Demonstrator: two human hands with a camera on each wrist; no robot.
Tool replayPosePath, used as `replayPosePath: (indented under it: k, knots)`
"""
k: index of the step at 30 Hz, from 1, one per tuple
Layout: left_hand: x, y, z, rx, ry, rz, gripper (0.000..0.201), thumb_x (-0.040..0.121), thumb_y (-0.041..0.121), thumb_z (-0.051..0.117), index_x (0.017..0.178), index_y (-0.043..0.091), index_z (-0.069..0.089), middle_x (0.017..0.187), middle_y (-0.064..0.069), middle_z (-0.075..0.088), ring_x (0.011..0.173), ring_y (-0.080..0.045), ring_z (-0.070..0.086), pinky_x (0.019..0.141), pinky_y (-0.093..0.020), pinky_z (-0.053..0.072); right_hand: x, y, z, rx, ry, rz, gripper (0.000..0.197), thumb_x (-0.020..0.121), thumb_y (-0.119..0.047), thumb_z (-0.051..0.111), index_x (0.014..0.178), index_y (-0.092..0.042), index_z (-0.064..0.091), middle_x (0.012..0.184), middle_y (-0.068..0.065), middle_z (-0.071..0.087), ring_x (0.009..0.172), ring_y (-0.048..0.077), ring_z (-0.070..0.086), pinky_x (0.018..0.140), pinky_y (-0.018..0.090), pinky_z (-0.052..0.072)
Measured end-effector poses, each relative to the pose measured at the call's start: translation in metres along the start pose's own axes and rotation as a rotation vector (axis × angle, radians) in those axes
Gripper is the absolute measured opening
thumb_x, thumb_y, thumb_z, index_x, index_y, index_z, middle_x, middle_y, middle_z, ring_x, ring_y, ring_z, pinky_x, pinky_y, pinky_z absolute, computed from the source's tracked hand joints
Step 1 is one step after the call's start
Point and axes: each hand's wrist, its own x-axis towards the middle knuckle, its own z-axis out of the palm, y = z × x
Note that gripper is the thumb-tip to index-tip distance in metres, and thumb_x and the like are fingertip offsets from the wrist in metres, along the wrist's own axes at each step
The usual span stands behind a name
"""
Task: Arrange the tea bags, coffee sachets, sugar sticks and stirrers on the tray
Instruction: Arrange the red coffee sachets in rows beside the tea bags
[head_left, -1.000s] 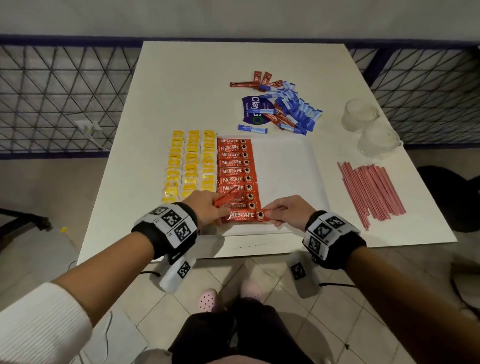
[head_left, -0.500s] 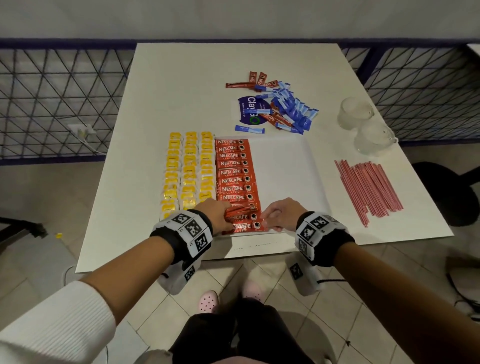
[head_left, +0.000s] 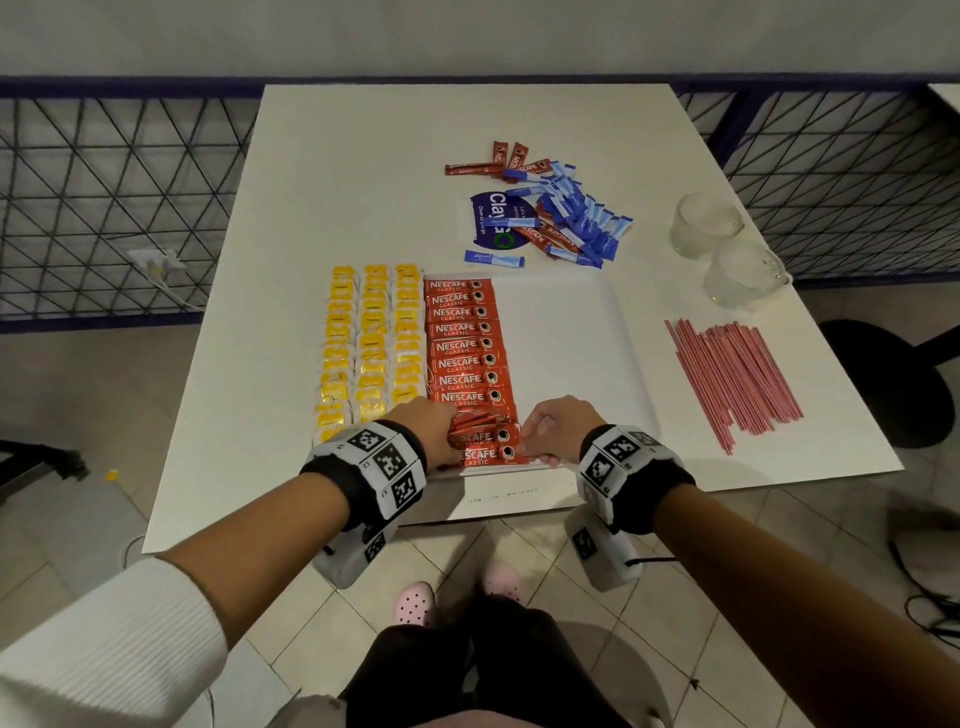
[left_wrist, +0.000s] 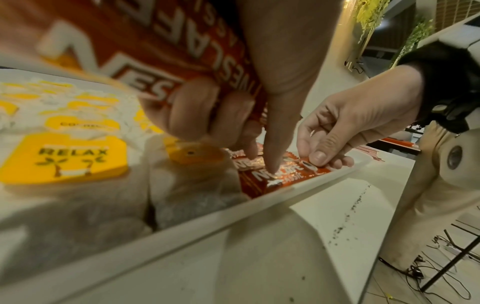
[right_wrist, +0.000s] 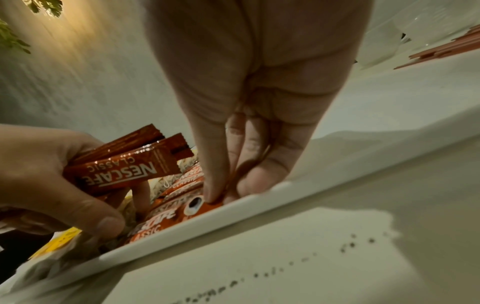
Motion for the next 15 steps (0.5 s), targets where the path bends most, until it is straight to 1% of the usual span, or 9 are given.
replayPosePath:
  k: [2, 6, 10, 12, 14, 15]
  knots:
    - [0.0003, -0.0004, 0.0016, 0.007, -0.012, 0.0, 0.038, 0.09, 0.032, 0.057, 0.121, 0.012, 0.052, 0.119, -0.009, 0.059, 0.107, -0.024, 0.058, 0.09, -0.029, 0.046, 0.0014, -0.0001, -0.0003, -0.004, 0.0, -0.005, 0.021, 0.076, -0.009, 0.074, 0.071, -0.017, 0.055, 0.063, 0.002, 0.06, 0.046, 0.009, 0.048, 0.048, 0.018, 0.04]
    - [0.0006, -0.001, 0.0049, 0.0, -0.026, 0.01, 0.035, 0.09, 0.031, 0.057, 0.119, 0.012, 0.054, 0.117, -0.009, 0.06, 0.106, -0.024, 0.058, 0.09, -0.029, 0.047, 0.0028, 0.0004, -0.0006, -0.023, 0.002, -0.017, 0.021, 0.076, -0.01, 0.074, 0.071, -0.017, 0.054, 0.066, 0.001, 0.059, 0.052, 0.01, 0.049, 0.057, 0.021, 0.044]
    - [0.0006, -0.0013, 0.0042, -0.021, -0.028, 0.011, 0.035, 0.089, 0.032, 0.057, 0.118, 0.012, 0.054, 0.117, -0.009, 0.06, 0.105, -0.024, 0.058, 0.09, -0.03, 0.047, 0.0004, 0.0024, -0.0021, -0.036, -0.005, -0.055, 0.022, 0.076, -0.014, 0.074, 0.07, -0.018, 0.054, 0.064, -0.003, 0.056, 0.053, 0.007, 0.049, 0.056, 0.017, 0.042]
    - [-0.0006, -0.0019, 0.0035, -0.024, -0.024, 0.006, 0.038, 0.089, 0.032, 0.058, 0.12, 0.011, 0.053, 0.118, -0.009, 0.059, 0.107, -0.024, 0.058, 0.09, -0.029, 0.046, -0.0011, 0.0037, -0.0028, -0.043, -0.011, -0.067, 0.021, 0.076, -0.016, 0.074, 0.071, -0.019, 0.054, 0.065, -0.004, 0.056, 0.054, 0.006, 0.05, 0.057, 0.016, 0.042]
    - [-0.0019, -0.003, 0.0018, -0.054, -0.014, -0.003, 0.04, 0.088, 0.033, 0.06, 0.121, 0.011, 0.053, 0.117, -0.009, 0.06, 0.106, -0.024, 0.058, 0.09, -0.029, 0.047, -0.0031, 0.0029, -0.0043, -0.035, 0.008, -0.072, 0.018, 0.077, -0.019, 0.074, 0.077, -0.017, 0.056, 0.066, -0.004, 0.056, 0.056, 0.008, 0.05, 0.06, 0.018, 0.044]
    - [-0.0028, -0.0035, -0.0002, -0.08, -0.005, -0.005, 0.039, 0.088, 0.033, 0.061, 0.12, 0.012, 0.053, 0.116, -0.008, 0.061, 0.106, -0.023, 0.059, 0.09, -0.029, 0.047, -0.0047, 0.001, -0.0061, -0.024, 0.026, -0.074, 0.018, 0.077, -0.022, 0.074, 0.083, -0.016, 0.057, 0.067, -0.003, 0.057, 0.058, 0.009, 0.051, 0.064, 0.021, 0.046]
